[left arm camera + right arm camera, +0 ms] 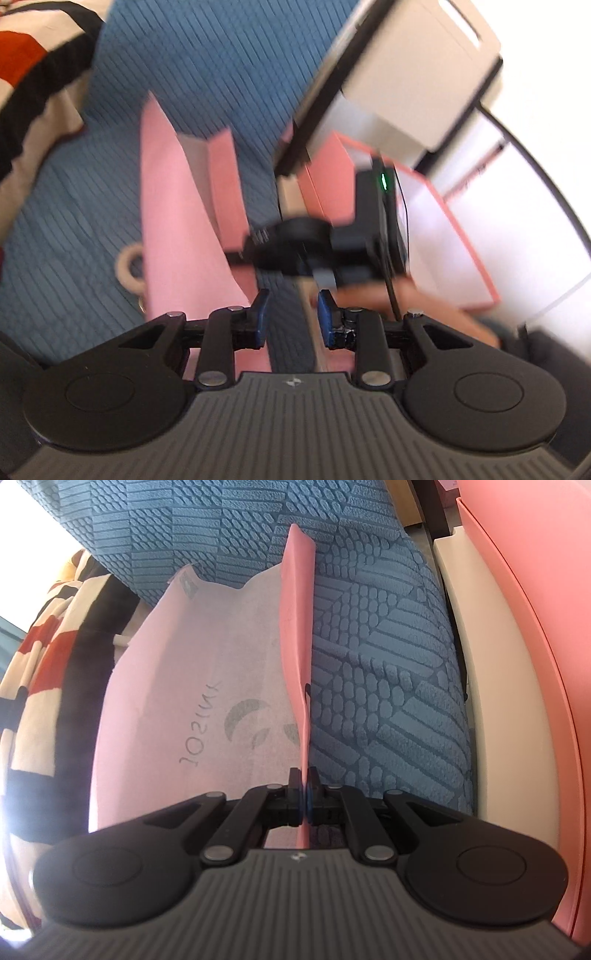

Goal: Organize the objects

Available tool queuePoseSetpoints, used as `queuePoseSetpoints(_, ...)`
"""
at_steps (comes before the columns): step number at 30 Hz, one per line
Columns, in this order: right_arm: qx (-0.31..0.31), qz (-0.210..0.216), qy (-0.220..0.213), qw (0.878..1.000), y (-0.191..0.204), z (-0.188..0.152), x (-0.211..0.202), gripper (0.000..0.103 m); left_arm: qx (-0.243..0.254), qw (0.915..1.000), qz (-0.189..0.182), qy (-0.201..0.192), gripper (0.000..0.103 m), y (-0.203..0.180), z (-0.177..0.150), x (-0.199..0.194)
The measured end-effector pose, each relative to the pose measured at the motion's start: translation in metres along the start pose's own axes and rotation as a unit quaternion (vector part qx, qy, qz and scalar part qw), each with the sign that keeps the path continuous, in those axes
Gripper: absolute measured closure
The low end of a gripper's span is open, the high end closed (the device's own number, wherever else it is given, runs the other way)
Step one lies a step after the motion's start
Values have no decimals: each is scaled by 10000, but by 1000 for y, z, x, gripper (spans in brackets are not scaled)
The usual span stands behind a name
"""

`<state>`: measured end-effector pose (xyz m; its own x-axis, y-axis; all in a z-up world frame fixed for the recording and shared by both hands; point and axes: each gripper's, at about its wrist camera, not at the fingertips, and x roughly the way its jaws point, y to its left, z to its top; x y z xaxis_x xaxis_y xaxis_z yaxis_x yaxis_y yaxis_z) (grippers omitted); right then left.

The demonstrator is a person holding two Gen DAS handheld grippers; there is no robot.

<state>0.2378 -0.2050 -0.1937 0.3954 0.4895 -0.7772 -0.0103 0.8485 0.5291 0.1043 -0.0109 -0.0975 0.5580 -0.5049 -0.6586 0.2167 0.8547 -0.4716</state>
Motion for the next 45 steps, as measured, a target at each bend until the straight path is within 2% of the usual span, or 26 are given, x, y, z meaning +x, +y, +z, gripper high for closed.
queuePoseSetpoints(11, 32, 55, 114, 9999, -4, 1, 0, 98, 254, 9977, 268, 565, 69, -5, -32, 45)
queuePoseSetpoints(18, 41, 53, 112, 9999, -5, 1, -1, 98, 404, 9959, 417, 700, 66, -4, -43, 50)
queuePoseSetpoints(26, 73, 77, 132, 9999, -6, 1, -2, 98, 397, 9944, 694, 690, 63, 2, -49, 71)
queuePoseSetpoints(31, 16, -15, 21, 10000, -7, 3, -3, 98, 384, 9955, 696, 516, 63, 6, -48, 83)
queuePoseSetpoints(36, 128, 94, 53, 9999, -12, 4, -4, 98, 466, 9954, 671, 493, 63, 7, -49, 83)
queuePoseSetpoints(40, 175, 175, 88, 9997, -13, 3, -4, 98, 507, 9932, 825, 638, 63, 14, -51, 87)
queuePoseSetpoints(45, 240, 245, 112, 9994, -13, 2, -5, 97, 471, 9912, 1102, 569, 64, 18, -49, 86)
